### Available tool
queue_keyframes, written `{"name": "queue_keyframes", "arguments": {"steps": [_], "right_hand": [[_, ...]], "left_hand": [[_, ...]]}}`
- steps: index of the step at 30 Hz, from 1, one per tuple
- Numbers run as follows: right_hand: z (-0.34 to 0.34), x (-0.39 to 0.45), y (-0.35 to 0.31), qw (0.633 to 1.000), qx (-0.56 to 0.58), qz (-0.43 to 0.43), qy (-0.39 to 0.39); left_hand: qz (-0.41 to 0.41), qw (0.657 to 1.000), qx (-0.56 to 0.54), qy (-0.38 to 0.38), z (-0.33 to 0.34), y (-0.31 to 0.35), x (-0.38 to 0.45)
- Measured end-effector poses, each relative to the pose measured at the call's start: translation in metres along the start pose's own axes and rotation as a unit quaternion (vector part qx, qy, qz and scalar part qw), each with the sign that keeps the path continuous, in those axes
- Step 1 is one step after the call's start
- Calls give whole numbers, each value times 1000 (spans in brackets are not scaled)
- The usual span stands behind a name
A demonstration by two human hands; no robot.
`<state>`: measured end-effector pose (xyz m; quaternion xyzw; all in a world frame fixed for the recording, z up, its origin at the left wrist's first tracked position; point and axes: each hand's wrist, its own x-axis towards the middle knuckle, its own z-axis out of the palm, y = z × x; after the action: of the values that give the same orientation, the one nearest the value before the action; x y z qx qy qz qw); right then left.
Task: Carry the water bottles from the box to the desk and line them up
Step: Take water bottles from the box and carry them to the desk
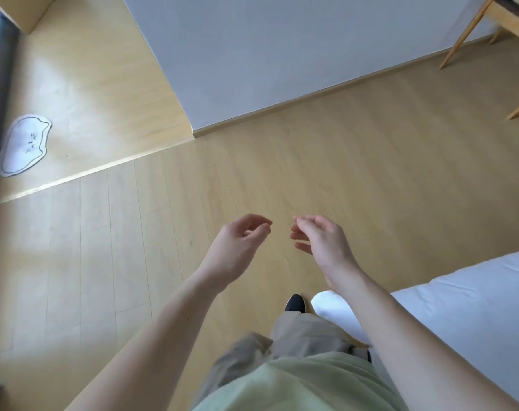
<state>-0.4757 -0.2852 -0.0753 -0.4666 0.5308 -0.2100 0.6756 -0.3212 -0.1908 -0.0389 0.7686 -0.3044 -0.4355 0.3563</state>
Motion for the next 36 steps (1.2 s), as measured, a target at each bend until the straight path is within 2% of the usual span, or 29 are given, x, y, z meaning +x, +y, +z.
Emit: {"name": "queue_keyframes", "arguments": {"steps": [12,19,23,29,36], "right_hand": [[-21,117,-69,997,32,4,67],[-37,199,-129,985,70,15,157],[-48,239,-165,976,81,14,200],[-66,284,-198,964,104,13,246],[-114,327,-218,941,152,28,300]], "left_hand": [[11,997,20,-75,-2,81,147],[3,989,21,-147,-5,139,262],[25,981,41,-186,-4,179,324],[58,968,64,-237,20,233,392],[56,952,104,-282,71,280,448]]}}
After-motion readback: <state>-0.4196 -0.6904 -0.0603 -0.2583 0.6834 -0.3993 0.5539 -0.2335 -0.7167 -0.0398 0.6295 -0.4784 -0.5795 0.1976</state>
